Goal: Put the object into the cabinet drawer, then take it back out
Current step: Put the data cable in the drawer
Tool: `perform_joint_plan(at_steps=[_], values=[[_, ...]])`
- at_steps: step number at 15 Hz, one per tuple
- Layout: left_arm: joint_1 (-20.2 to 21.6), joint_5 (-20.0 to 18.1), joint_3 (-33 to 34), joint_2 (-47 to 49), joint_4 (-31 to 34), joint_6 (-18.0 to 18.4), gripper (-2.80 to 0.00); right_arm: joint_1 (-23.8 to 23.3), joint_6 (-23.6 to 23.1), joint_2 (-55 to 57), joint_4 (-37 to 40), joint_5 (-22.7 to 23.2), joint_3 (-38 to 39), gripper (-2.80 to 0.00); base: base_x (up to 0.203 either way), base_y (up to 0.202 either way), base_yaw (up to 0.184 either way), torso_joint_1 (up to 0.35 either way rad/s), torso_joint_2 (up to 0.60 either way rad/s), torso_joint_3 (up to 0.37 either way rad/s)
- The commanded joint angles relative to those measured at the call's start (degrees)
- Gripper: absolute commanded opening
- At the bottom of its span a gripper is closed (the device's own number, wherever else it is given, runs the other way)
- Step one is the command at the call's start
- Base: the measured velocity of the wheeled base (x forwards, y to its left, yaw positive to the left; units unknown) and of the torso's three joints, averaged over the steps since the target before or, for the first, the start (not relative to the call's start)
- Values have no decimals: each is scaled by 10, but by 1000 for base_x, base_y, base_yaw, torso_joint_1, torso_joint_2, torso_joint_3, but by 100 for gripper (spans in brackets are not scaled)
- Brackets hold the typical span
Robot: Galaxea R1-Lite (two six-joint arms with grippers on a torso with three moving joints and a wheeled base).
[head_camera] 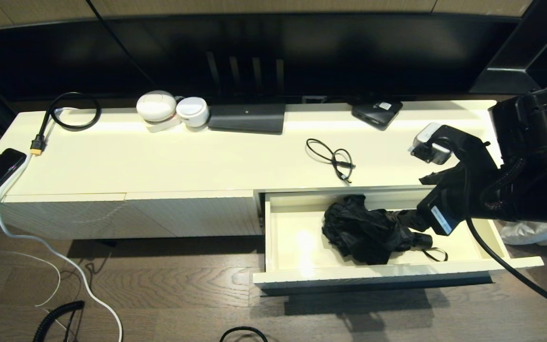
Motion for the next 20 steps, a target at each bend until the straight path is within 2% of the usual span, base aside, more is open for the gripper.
perform_joint_plan(at_steps=[1,3,7,10,15,20], values=[[1,0,0,0,0,0,-280,11,43,33,-1,-2,-24,0,0,0,0,0,0,0],[1,0,0,0,0,0,-280,16,88,71,-7,-4,-45,0,0,0,0,0,0,0],[0,0,0,0,0,0,-280,15,121,154,-57,-4,-101,0,0,0,0,0,0,0],[0,0,0,0,0,0,-280,10,119,190,-76,-2,-118,0,0,0,0,0,0,0],[0,0,0,0,0,0,-280,-4,107,255,-205,-6,-124,0,0,0,0,0,0,0],[0,0,0,0,0,0,-280,-8,98,276,-206,-11,-152,0,0,0,0,0,0,0]])
